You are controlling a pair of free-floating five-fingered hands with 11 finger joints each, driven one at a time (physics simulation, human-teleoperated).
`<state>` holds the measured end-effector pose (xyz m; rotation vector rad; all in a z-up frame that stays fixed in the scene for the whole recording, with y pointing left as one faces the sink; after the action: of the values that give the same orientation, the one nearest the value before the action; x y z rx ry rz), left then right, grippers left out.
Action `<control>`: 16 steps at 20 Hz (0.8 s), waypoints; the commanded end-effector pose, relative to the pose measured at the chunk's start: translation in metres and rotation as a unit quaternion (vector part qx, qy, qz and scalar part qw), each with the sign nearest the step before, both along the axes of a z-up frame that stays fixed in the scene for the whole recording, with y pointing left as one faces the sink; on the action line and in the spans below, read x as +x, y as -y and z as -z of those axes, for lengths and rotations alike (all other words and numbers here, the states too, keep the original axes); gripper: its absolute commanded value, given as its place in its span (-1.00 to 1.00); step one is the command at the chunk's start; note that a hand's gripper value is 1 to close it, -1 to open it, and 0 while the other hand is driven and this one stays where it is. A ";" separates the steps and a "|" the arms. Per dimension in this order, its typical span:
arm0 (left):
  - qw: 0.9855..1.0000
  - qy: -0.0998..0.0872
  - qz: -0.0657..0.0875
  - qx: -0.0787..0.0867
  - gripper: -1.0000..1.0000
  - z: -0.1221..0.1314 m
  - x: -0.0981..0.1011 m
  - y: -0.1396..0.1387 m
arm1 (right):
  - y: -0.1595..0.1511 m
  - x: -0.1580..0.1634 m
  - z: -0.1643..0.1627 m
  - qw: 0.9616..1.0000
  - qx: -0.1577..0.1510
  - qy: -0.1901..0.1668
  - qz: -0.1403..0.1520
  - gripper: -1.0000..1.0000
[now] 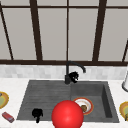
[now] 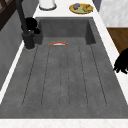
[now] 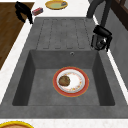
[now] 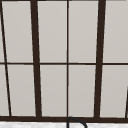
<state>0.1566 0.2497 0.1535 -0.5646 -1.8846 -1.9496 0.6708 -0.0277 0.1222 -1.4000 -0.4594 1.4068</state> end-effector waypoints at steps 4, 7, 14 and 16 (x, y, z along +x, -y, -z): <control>1.000 0.000 0.000 0.000 0.00 0.000 0.000 0.000 | -0.029 0.010 -0.013 1.000 -0.012 0.000 0.000 1.00; 1.000 0.000 0.000 0.000 0.00 0.000 0.000 0.000 | -0.017 0.013 -0.028 1.000 0.002 -0.020 0.015 -1.00; 1.000 0.000 0.000 0.000 0.00 0.000 0.000 0.000 | -0.028 0.011 -0.023 0.996 -0.025 -0.046 0.066 -1.00; 1.000 0.000 0.000 0.000 0.00 0.000 0.000 0.000 | -0.031 0.011 -0.023 0.994 -0.035 -0.058 0.087 -1.00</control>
<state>0.1566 0.2497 0.1535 -0.5646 -1.8846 -1.9496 0.6703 -0.0161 0.1282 -1.4047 -0.1388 1.3800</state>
